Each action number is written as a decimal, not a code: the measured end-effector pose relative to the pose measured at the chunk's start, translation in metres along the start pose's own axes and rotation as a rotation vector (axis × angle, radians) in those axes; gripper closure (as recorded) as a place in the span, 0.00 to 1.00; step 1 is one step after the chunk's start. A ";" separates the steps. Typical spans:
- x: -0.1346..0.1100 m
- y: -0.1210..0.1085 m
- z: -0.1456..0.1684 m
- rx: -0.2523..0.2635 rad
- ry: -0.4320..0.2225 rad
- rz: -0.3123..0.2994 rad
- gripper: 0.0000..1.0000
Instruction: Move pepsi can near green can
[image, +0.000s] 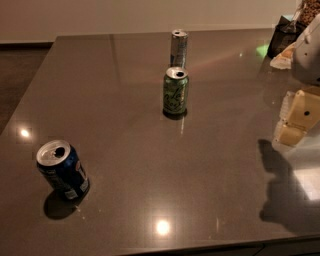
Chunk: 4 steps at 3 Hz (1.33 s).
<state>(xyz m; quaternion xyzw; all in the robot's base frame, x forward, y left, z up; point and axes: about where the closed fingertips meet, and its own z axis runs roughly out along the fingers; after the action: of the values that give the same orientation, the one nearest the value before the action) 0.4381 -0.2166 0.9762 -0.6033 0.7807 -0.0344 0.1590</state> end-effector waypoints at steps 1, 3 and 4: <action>0.000 0.000 0.000 0.000 0.000 0.000 0.00; -0.059 0.027 0.008 -0.062 -0.136 -0.145 0.00; -0.090 0.049 0.014 -0.094 -0.206 -0.214 0.00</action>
Offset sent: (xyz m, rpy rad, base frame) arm -0.0045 0.0511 0.0000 0.0818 0.0215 0.1600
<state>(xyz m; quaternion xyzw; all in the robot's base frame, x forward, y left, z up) 0.4165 -0.1154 0.9695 -0.6901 0.6924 0.0474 0.2050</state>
